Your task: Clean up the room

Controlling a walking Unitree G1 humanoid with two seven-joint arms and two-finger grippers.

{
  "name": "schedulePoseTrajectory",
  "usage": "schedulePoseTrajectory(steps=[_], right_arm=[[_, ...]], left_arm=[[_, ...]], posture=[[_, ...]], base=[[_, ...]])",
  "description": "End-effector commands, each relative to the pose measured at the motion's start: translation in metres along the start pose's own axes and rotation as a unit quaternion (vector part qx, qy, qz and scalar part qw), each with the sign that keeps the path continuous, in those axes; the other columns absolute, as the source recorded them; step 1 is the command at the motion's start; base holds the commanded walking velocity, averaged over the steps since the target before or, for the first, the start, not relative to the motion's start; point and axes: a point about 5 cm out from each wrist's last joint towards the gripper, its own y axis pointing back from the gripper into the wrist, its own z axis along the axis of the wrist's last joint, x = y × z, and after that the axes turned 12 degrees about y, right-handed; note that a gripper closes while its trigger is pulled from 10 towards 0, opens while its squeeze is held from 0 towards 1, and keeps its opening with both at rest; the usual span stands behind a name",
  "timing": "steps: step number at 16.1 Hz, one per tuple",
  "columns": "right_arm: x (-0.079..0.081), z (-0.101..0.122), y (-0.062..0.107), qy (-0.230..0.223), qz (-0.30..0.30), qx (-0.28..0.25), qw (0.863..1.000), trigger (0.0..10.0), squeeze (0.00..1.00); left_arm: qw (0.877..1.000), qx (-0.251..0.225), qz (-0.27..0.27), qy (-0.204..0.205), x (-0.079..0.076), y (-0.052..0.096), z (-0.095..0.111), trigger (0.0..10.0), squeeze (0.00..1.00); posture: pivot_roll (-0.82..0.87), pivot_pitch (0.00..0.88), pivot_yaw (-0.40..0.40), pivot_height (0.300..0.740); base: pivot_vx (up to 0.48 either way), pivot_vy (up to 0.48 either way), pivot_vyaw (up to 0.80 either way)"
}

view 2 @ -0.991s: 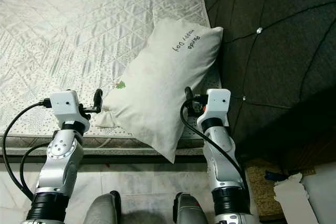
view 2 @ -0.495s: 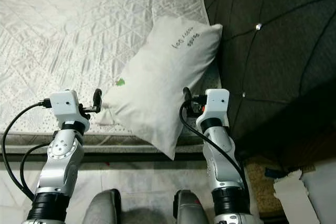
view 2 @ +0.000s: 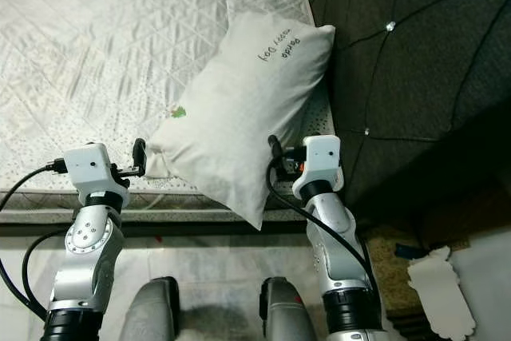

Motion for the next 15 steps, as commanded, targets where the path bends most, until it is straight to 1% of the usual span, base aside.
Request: schedulePoseTrajectory(steps=[1, 4, 6, 7, 9, 12, 13, 15], right_arm=[[0.001, -0.004, 0.003, -0.001, 0.008, 0.011, 1.0, 10.0, 0.0], [0.009, -0.001, 0.007, -0.006, 0.021, 0.013, 1.0, 10.0, 0.0], [0.014, 0.0, 0.013, -0.014, 0.035, 0.015, 0.999, 10.0, 0.0], [0.017, -0.002, 0.017, -0.015, 0.043, 0.022, 0.999, 10.0, 0.0], [0.016, -0.002, 0.019, -0.017, 0.043, 0.027, 0.999, 10.0, 0.0], [0.017, -0.001, 0.017, -0.028, 0.042, 0.031, 0.998, 10.0, 0.0], [0.017, -0.001, 0.017, -0.028, 0.042, 0.029, 0.998, 10.0, 0.0], [0.017, 0.001, 0.015, -0.023, 0.04, 0.023, 0.999, 10.0, 0.0]], left_arm=[[1.0, 0.001, 0.008, -0.003, 0.004, 0.005, 0.001, 10.0, 0.0], [1.0, 0.006, 0.021, -0.014, 0.013, 0.012, 0.005, 10.0, 0.0], [1.0, 0.007, 0.019, -0.014, 0.011, 0.015, 0.008, 10.0, 0.0], [1.0, 0.013, 0.02, -0.015, 0.012, 0.019, 0.005, 10.0, 0.0], [0.999, 0.019, 0.022, -0.014, 0.013, 0.023, 0.004, 10.0, 0.0], [1.0, 0.015, 0.001, -0.003, 0.005, 0.021, 0.008, 10.0, 0.0], [1.0, 0.014, 0.001, -0.004, 0.005, 0.02, 0.009, 10.0, 0.0], [1.0, 0.013, 0.0, -0.005, 0.006, 0.016, 0.009, 10.0, 0.0]], posture=[[0.04, 0.295, -0.035, 0.684], [0.05, 0.328, -0.036, 0.684], [0.04, 0.372, -0.054, 0.684], [0.04, 0.381, -0.059, 0.684], [0.04, 0.382, -0.058, 0.684], [0.05, 0.375, -0.05, 0.684], [0.05, 0.367, -0.047, 0.684], [0.04, 0.352, -0.042, 0.684]], base=[[0.0, 0.0, 0.0], [0.0, 0.0, 0.0], [0.0, 0.0, 0.0], [0.0, 0.0, 0.0], [0.0, 0.0, 0.0], [0.0, 0.0, 0.0], [0.0, 0.0, -0.57], [0.0, 0.0, 0.0]])
